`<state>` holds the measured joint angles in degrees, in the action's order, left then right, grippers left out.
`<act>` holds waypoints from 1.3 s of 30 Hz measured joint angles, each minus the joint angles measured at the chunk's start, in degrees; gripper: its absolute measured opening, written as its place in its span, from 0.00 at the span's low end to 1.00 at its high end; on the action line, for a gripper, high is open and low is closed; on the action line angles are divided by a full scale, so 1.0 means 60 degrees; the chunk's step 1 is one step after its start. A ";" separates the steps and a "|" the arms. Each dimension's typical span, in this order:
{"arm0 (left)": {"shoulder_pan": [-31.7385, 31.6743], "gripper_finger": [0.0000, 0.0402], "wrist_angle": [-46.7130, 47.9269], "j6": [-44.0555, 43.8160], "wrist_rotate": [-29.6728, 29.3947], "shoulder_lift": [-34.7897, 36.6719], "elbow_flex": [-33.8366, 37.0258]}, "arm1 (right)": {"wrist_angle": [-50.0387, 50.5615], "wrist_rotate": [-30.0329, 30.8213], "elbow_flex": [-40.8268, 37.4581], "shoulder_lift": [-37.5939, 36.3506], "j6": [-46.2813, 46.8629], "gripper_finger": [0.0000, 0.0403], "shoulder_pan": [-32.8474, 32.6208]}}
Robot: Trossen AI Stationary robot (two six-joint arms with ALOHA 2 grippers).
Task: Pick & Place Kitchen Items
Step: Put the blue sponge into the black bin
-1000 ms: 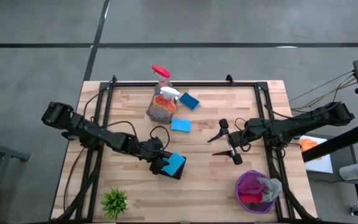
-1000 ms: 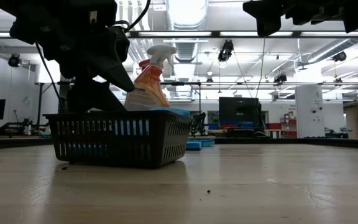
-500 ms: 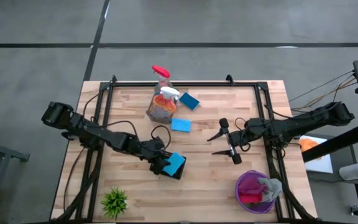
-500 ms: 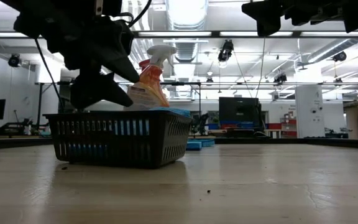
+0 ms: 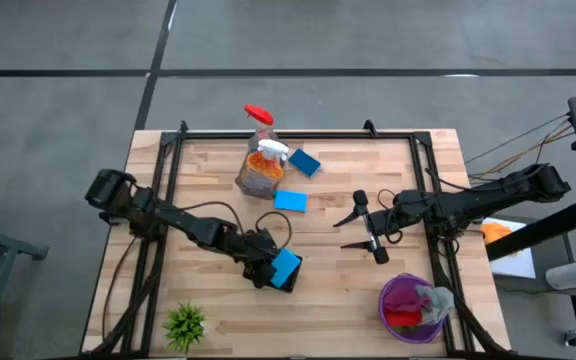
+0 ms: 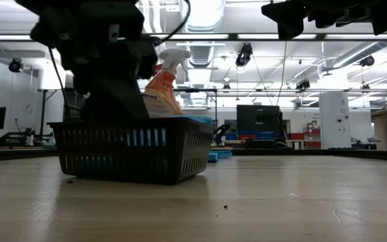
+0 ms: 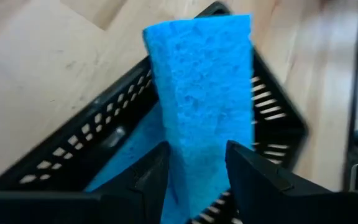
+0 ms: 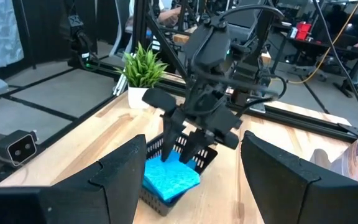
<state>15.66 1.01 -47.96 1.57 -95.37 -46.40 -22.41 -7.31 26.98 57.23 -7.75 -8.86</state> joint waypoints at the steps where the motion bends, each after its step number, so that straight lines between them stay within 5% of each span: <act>1: 0.0000 0.40 0.0148 0.0126 0.0044 -0.0110 -0.0130 | 0.0022 0.0000 0.0000 0.0000 0.0000 0.63 0.0000; 12: -0.0091 0.38 0.2155 0.0772 0.0140 -0.0237 -0.1184 | 0.0079 0.0000 0.0000 0.0000 0.0000 0.63 0.0000; 24: -0.0084 0.08 0.2449 0.1958 0.0040 -0.0227 -0.1732 | 0.0101 0.0014 0.0000 0.0000 0.0000 0.63 0.0000; 35: -0.0146 0.22 0.2456 0.2003 -0.0120 -0.0248 -0.1714 | 0.0104 0.0029 0.0000 0.0004 0.0000 0.63 0.0000; 39: -0.0171 0.20 0.2456 0.2005 -0.0189 -0.0248 -0.1714 | 0.0104 0.0029 -0.0002 0.0004 0.0000 0.63 0.0000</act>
<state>14.63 15.75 -35.93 0.44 -96.86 -56.69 -21.78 -7.14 26.97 57.25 -7.75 -8.86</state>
